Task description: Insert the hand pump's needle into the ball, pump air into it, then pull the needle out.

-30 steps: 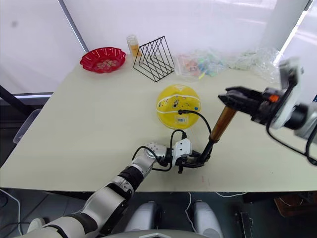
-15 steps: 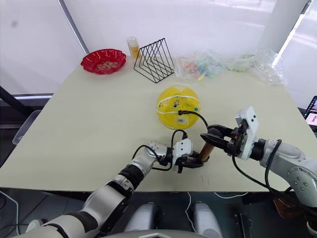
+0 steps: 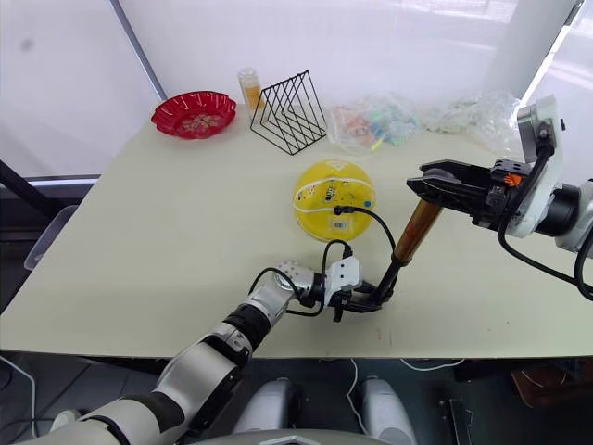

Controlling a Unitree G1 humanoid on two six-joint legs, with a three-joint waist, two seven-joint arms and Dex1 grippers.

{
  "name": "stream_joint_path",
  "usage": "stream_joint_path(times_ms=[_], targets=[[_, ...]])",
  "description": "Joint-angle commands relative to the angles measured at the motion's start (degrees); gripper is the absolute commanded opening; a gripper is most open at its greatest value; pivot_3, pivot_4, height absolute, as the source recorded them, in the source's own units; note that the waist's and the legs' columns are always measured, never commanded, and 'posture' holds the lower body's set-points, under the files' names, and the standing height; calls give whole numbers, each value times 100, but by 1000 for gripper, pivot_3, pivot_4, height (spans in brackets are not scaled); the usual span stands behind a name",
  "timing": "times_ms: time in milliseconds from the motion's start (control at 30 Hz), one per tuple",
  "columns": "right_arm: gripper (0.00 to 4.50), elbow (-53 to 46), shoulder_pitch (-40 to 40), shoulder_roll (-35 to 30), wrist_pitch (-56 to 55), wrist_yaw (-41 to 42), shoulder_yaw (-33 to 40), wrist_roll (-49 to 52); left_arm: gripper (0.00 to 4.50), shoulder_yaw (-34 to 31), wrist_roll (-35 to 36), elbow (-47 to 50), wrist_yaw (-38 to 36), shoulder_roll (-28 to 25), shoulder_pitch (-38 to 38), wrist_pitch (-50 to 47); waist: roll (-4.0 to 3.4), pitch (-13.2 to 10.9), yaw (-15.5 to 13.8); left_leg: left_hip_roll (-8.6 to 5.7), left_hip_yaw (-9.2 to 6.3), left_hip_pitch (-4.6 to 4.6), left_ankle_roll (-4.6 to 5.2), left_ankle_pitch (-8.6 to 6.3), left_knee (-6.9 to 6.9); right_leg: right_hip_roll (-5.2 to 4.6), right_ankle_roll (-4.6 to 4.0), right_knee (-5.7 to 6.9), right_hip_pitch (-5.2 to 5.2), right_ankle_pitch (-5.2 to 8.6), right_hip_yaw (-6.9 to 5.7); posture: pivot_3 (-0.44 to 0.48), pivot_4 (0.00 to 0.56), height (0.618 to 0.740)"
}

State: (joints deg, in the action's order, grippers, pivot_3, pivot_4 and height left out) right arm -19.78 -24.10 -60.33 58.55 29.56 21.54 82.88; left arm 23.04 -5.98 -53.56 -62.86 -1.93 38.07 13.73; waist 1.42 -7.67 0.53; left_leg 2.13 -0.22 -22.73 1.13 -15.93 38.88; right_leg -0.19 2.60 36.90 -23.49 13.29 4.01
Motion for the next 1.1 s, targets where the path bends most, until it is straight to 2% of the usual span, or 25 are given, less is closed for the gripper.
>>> stream_joint_path(times_ms=[33, 167, 233, 400, 600, 700, 867, 1000, 1100], targets=[[1973, -217, -17, -37, -192, -50, 332, -191, 1122, 333, -473, -606, 7, -153, -287, -378, 0, 0, 0, 0, 0, 0, 0, 0, 0, 0, 0, 0, 0, 0, 0, 0, 150, 735], [1973, -596, 619, 344, -372, 152, -293, -829, 1122, 396, -559, -674, 89, -185, -322, -325, 25, 24, -5, 1, -7, 3, 0, 0, 0, 3, 0, -3, 4, 0, -7, 0, 150, 735], [1973, -637, 935, 695, -557, 191, -677, -1195, 1122, 414, -611, -734, 182, -195, -319, -287, 72, 67, 3, 3, -13, 17, 0, 0, 0, 5, 1, -5, 19, 2, -12, 0, 150, 735], [1973, -754, 1553, 1179, -1116, 464, -1528, -2335, 1122, 539, -812, -941, 451, -208, -319, -88, 67, 82, 16, 16, -18, 100, 0, -2, -1, -5, 2, -11, 92, 31, 3, 0, 150, 735], [1973, -577, 1990, 1616, -1676, 713, -2022, -3336, 1122, 594, -884, -1166, 631, -140, -325, -25, 58, 136, 14, 22, -20, 105, 0, -1, -1, -14, 3, -9, 91, 30, 4, 0, 150, 735], [1973, -612, 1864, 1708, -1808, 811, -1720, -3242, 1122, 627, -920, -1243, 712, -93, -331, -24, 66, 144, 6, 13, -21, 105, 0, -1, -1, -20, 4, -11, 93, 31, 1, 0, 150, 735], [1973, -597, 1423, 1512, -1536, 835, -1119, -2847, 1122, 677, -964, -1280, 737, -59, -343, -23, 47, 131, -7, 2, -13, 101, 0, -1, 0, -47, 7, -12, 92, 30, 0, 0, 150, 735], [1973, -522, 825, 1086, -1055, 746, -368, -2090, 1122, 721, -995, -1260, 748, -43, -404, -17, 22, 114, -16, -5, -7, 93, 0, -1, 0, -60, 10, -18, 89, 30, -2, 0, 150, 735], [1973, -360, 441, 740, -700, 621, 18, -1563, 1122, 758, -1045, -1264, 780, -76, -397, 17, 37, 109, -37, -10, -14, 88, 0, -1, 0, -68, 15, -22, 91, 32, -10, 0, 150, 735]])
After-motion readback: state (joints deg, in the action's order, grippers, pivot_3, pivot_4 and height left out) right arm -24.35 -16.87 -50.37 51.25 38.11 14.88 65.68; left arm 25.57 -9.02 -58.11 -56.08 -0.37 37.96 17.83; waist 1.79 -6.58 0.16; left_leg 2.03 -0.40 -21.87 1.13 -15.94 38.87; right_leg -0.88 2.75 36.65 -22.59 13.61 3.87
